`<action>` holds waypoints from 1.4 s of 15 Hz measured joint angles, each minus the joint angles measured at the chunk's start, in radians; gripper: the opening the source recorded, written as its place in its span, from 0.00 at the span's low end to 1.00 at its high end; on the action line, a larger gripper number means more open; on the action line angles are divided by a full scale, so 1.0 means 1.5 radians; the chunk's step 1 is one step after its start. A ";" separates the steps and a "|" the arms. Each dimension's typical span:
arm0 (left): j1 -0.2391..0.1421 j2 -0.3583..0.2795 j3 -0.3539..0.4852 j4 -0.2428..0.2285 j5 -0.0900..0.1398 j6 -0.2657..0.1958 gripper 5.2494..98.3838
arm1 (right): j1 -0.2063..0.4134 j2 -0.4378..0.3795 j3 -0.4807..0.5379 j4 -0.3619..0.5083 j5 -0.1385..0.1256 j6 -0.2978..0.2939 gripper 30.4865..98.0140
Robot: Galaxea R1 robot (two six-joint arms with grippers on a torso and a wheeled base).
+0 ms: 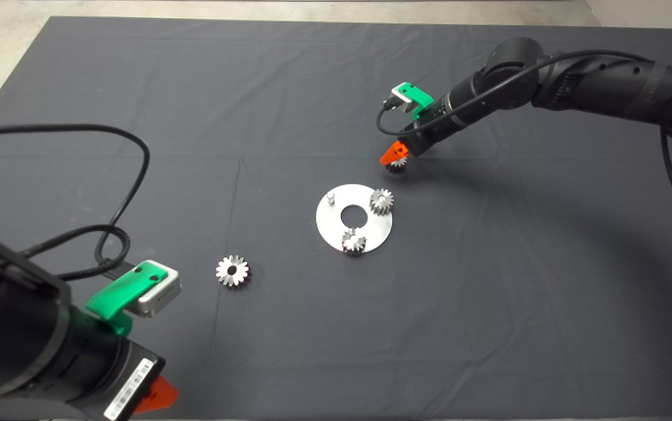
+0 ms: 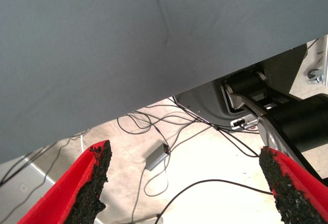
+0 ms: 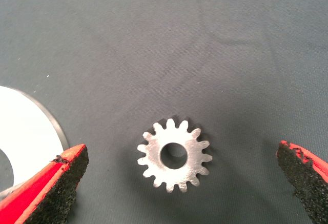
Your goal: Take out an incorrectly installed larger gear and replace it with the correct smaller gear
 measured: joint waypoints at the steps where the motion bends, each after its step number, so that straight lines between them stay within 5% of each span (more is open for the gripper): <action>1: 0.000 -0.017 0.000 -0.002 0.000 0.003 0.73 | 0.000 0.000 0.000 0.000 0.000 -0.004 1.00; 8: 0.000 -0.020 -0.001 -0.030 0.001 0.011 0.73 | 0.000 -0.026 0.002 0.000 0.009 -0.069 1.00; 14: 0.000 -0.028 -0.004 -0.042 0.001 0.012 0.73 | 0.000 -0.053 0.065 0.000 0.056 -0.079 1.00; 21: 0.000 -0.031 -0.004 -0.044 -0.005 0.011 0.73 | -0.035 -0.051 0.077 0.000 0.082 -0.092 1.00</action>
